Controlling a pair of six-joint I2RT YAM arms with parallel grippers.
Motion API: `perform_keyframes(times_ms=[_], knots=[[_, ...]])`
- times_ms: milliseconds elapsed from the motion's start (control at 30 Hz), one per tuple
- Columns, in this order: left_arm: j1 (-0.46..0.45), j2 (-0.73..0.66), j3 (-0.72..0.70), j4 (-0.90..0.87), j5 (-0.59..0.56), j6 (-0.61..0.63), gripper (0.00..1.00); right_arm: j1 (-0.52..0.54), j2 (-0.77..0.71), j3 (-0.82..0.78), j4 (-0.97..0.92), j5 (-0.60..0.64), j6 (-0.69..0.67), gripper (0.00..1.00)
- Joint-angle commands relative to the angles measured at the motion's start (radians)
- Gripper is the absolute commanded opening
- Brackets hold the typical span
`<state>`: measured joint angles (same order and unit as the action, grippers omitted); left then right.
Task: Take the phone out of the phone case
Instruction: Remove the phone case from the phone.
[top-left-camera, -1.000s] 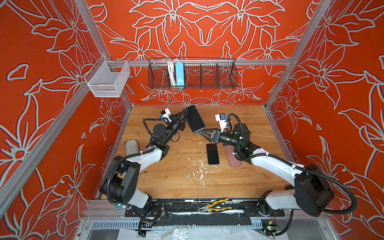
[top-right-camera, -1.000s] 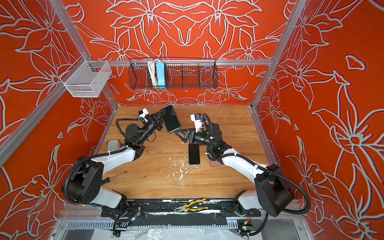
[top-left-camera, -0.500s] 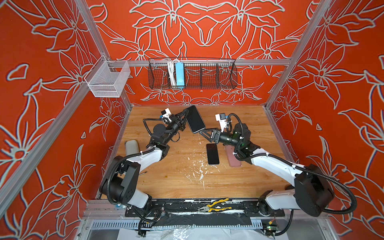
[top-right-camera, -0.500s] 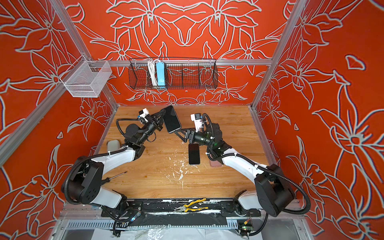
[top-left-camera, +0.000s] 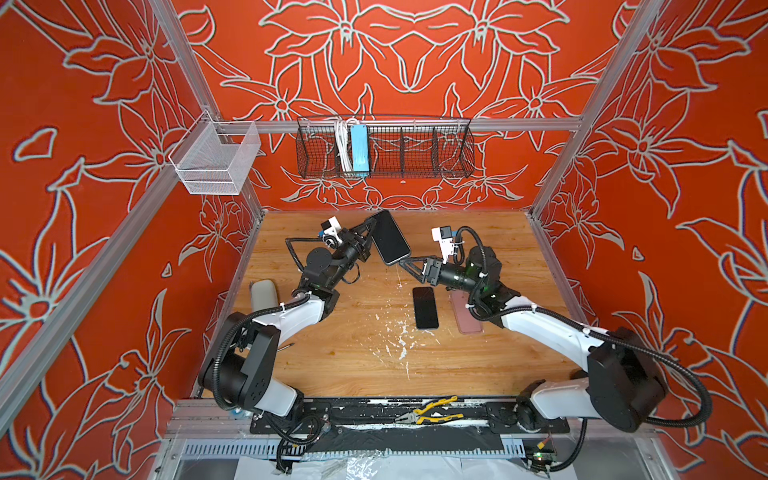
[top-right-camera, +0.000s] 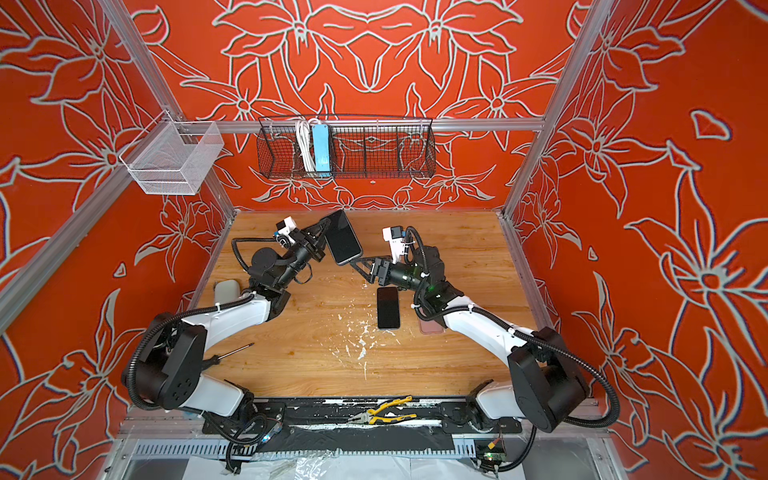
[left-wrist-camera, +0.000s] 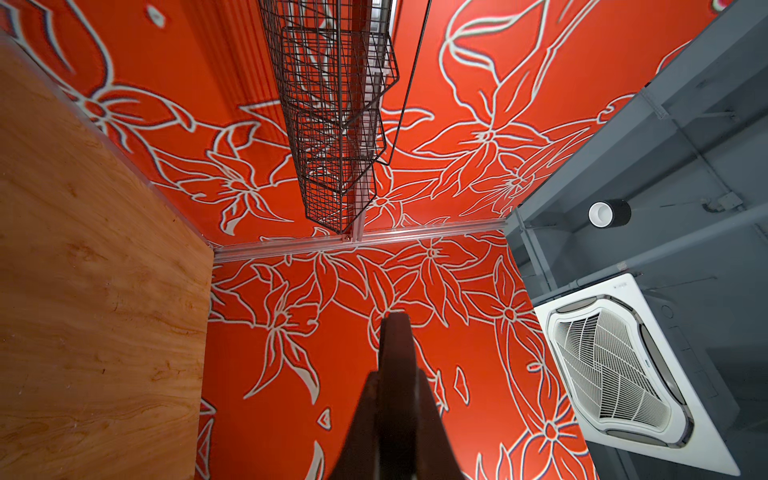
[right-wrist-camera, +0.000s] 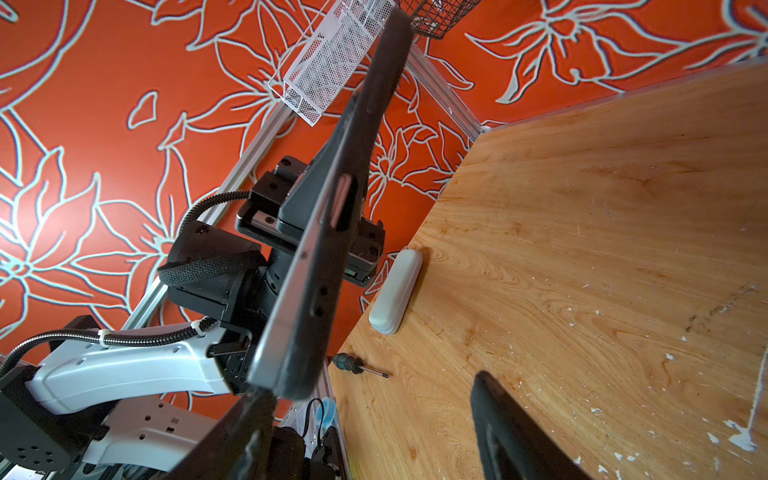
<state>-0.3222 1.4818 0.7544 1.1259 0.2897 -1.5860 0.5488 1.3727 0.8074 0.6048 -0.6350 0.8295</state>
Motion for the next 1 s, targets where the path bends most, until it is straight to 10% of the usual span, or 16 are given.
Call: perform_keyframes(times_ms=[0,967], knots=[[-0.018,-0.060,0.046,0.082,0.034,-0.015,0.00,-0.014,0.021,0.023,0.015,0.034,0.025,0.75],[-0.038,-0.009,0.062,0.102,0.063,0.048,0.00,-0.018,0.090,0.058,0.232,-0.002,0.177,0.60]])
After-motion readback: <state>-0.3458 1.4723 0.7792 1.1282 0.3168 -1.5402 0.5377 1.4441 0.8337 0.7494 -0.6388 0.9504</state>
